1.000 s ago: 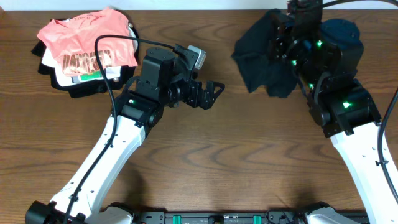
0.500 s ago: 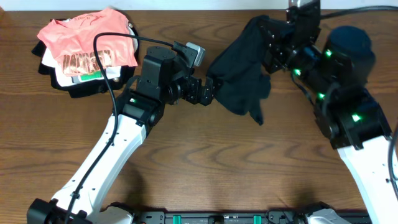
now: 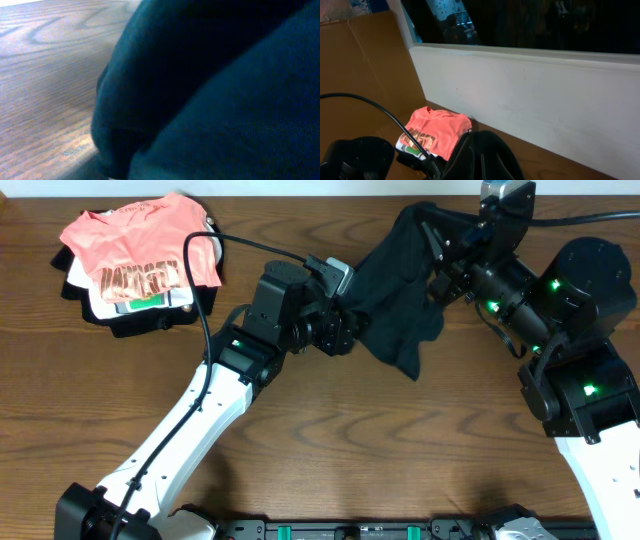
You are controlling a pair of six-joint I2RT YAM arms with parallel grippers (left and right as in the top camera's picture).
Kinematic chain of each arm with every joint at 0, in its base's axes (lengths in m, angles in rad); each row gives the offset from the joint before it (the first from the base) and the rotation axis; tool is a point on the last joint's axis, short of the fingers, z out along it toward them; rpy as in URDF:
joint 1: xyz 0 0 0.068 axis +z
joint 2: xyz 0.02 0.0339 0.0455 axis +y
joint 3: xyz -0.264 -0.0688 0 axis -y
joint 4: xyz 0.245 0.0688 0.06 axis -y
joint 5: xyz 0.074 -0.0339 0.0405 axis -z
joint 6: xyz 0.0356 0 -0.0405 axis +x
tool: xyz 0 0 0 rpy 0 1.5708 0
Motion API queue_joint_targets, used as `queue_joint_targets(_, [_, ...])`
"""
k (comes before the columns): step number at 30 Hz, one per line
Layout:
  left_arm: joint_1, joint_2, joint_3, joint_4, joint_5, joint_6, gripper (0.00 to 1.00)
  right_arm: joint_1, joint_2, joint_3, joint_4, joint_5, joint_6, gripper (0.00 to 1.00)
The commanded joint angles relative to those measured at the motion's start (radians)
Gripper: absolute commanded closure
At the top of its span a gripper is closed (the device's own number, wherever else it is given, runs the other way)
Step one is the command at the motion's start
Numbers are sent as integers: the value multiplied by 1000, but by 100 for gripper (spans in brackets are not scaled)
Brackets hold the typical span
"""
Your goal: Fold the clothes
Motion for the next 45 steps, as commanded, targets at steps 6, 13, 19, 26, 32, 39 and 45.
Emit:
queue_joint_targets(6, [2,6,-2,0,-111,2,94,-10,-10,14,-19,115,-33,99])
queue_joint_targets(13, [20,-45,3,11,-117,-5,94,-45,-9,14,-97,330,-126,99])
queue_joint_targets(19, [51,-154,15,28,-118,-13,94,-82,-9,14,-176,491,-174,99])
queue_joint_targets(26, [53,-290,16,68,-118,-35,94,-168,8,14,-285,507,-181,99])
queue_joint_targets(32, [53,-323,16,48,-118,-35,94,-202,29,14,-376,502,-134,99])
queue_joint_targets(39, [52,-267,16,-18,-117,-55,95,-202,35,14,-463,443,-131,94])
queue_joint_targets(45, [52,-224,16,-43,-117,-62,94,-202,58,13,-543,429,-113,99])
